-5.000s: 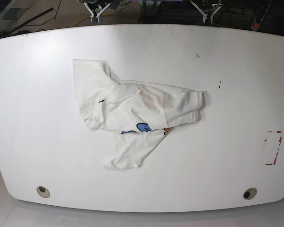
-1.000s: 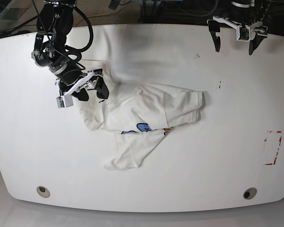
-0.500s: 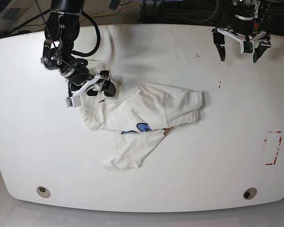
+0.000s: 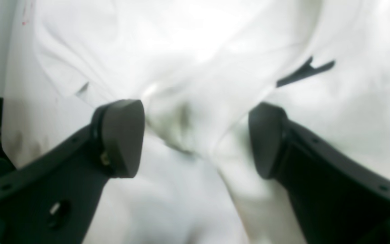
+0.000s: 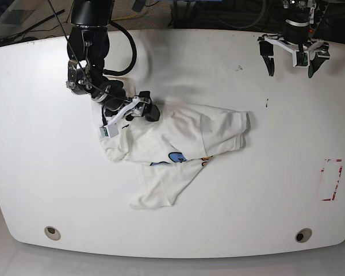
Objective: Fold the T-shirt properly
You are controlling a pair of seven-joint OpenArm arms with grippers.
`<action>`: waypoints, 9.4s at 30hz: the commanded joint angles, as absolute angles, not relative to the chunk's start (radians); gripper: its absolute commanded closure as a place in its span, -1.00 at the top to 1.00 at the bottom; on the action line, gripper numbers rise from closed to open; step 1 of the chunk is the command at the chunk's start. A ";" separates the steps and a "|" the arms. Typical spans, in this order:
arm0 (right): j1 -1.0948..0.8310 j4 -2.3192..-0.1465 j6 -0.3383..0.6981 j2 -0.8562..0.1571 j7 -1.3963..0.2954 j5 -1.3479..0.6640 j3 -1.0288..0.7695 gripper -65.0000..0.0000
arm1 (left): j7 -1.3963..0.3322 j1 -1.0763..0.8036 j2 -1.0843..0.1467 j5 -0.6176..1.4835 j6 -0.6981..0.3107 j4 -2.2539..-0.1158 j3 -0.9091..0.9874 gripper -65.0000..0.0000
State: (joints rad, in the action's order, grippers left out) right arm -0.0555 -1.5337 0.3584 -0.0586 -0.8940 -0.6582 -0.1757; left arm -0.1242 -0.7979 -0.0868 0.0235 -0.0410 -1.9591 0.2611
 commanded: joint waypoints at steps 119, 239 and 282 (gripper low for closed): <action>1.098 -1.570 0.529 -0.410 -0.871 -0.415 0.104 -1.00 | -0.526 0.085 -0.200 0.028 0.156 -1.860 -0.119 -0.94; -0.170 -1.615 0.599 -0.182 -1.251 -0.837 -0.883 0.61 | -0.771 -0.044 -0.179 0.025 -0.698 -1.446 0.412 -1.00; -0.292 -1.692 0.591 -0.136 -1.135 -0.875 -0.768 -1.00 | -0.885 -0.249 -0.087 0.033 -0.698 -2.009 0.733 -1.00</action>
State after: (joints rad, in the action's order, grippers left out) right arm -0.2890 -1.6173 0.5850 -0.1200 -1.1545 -0.8532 -0.7647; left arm -0.9005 -0.2653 -0.0769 0.0257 -0.7013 -1.9850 0.7086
